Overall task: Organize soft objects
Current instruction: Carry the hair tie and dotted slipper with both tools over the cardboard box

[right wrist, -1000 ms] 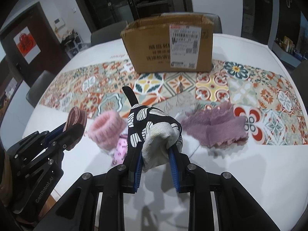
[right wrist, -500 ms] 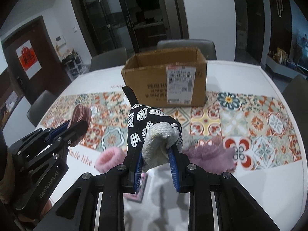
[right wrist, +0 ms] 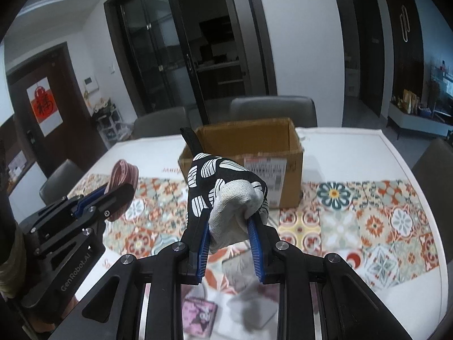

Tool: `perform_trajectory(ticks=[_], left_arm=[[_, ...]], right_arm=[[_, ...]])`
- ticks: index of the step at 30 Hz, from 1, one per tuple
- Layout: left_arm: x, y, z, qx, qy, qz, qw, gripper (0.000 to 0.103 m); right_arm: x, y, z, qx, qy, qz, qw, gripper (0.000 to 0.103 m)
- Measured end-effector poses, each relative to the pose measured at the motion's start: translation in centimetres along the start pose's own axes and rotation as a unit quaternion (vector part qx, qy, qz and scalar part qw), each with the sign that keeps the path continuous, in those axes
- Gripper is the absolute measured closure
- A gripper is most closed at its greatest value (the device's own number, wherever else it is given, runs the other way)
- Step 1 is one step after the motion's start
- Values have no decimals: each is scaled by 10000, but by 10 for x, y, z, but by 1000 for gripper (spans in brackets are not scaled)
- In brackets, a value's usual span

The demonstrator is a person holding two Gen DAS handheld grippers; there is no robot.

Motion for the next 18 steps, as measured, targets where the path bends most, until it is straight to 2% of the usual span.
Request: perform_trajectory(ticks=[9,18], left_arm=[[20,5,24,108,-268,76,9996,90],[51,8,40,225,-397,160,9988,90]], right_arm=[[10,-1,33,-57,-366,-5,9993,76],[32,-5,57,-132,-529,14,9985,76]])
Point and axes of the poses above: each gripper's, at about its wrist camera, not at the fingertips, and x roughly the way its jaws point, y to its left, z to its top, the point moved 6 cm from there along x, roughly the way its jaws point, and after that the axes turned 13 degrees about -y, right-handed, at the moved point
